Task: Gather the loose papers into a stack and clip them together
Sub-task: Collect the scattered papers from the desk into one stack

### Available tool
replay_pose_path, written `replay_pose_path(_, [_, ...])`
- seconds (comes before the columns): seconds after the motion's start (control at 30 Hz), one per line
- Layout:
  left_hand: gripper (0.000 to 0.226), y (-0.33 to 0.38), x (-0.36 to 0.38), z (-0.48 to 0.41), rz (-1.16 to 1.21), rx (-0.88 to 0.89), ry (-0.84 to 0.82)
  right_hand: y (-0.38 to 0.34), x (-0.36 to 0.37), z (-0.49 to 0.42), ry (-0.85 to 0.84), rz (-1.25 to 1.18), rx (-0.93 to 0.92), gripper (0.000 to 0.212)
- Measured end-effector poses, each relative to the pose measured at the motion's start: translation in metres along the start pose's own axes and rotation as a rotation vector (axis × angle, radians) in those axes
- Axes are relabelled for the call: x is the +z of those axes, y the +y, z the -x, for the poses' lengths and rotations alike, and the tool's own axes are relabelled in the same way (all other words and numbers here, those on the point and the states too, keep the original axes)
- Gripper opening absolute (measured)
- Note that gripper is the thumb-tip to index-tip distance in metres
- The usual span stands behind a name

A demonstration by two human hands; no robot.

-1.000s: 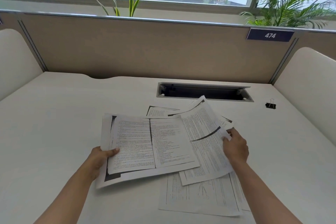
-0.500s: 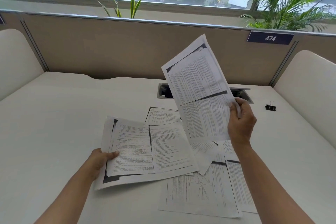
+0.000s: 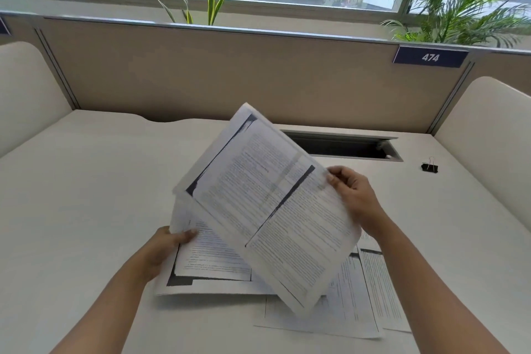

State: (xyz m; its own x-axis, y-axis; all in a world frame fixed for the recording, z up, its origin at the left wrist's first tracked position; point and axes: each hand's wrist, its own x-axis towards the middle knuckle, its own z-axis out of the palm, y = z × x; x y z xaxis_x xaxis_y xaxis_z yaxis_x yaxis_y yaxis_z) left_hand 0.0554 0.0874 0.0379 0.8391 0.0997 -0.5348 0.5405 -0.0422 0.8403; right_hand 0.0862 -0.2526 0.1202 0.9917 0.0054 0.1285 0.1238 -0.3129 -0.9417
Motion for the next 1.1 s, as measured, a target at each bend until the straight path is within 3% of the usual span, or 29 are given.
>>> replay_pose_path(0.17, [0.02,-0.001,0.003,0.003,-0.061,0.059,-0.033,0.019,0.002,-0.001,-0.136,0.215,0.133,0.014])
replay_pose_path(0.43, [0.047,-0.002,0.005,0.005,-0.006,0.015,-0.096,0.039,0.004,-0.007,-0.205,0.429,0.198,0.015])
replay_pose_path(0.8, [0.022,-0.005,0.013,0.007,-0.038,0.016,-0.172,0.032,0.04,-0.013,-0.23,0.624,0.133,0.026])
replay_pose_path(1.1, [0.022,-0.009,0.014,0.003,0.003,0.044,-0.159,0.035,0.051,-0.011,-0.171,0.703,0.085,0.022])
